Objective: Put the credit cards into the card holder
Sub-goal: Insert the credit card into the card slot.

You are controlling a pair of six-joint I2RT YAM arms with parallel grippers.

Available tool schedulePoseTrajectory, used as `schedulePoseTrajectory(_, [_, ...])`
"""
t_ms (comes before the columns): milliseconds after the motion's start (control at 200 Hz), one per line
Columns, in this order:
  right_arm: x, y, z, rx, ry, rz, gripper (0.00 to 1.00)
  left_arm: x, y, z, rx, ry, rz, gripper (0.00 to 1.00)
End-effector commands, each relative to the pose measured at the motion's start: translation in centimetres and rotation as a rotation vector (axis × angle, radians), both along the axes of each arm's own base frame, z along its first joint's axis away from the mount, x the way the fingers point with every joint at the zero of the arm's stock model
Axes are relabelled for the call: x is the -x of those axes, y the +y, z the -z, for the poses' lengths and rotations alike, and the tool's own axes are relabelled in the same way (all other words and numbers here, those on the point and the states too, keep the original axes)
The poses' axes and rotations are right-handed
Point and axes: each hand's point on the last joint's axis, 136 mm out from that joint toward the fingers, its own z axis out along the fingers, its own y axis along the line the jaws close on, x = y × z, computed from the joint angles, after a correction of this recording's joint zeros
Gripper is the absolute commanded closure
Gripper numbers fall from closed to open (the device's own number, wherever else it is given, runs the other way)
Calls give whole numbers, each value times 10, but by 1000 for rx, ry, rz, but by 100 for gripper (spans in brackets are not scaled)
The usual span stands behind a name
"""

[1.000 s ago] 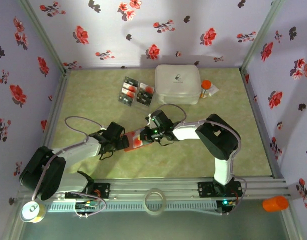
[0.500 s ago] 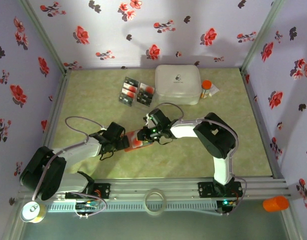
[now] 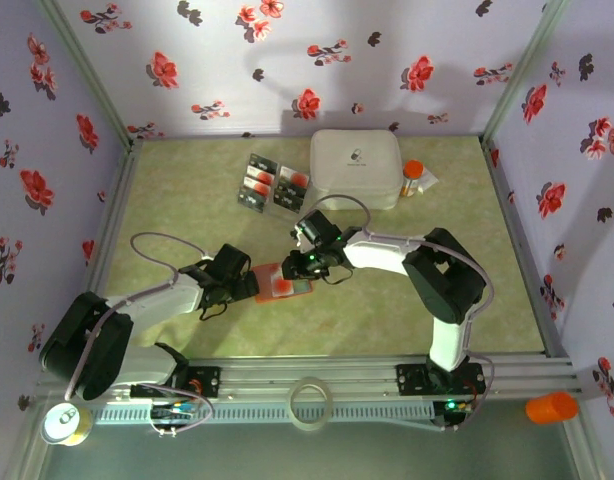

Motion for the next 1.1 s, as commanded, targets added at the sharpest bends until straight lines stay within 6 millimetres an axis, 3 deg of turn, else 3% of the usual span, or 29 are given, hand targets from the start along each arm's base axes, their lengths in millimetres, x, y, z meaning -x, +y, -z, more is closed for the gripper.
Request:
schedulePoseTrajectory(0, [-6,-8,-11,39,-55,3,71,1,8,32,-22,32,13,5])
schedulePoseTrajectory(180, [-8,-4,-13,44,-69,2,82,-2,6,33,-26,35,22,5])
schedulePoseTrajectory(455, [-9,5,6,69,-49,-9,83,-2,5,35,-27,42,26,5])
schedulePoseTrajectory(730, [5,24,22,85,-17,-53,87,-3,4,35,-25,41,28,5])
schedulePoseTrajectory(1100, [8,51,13,34,-15,-69,88,-4,4,32,-20,34,26,5])
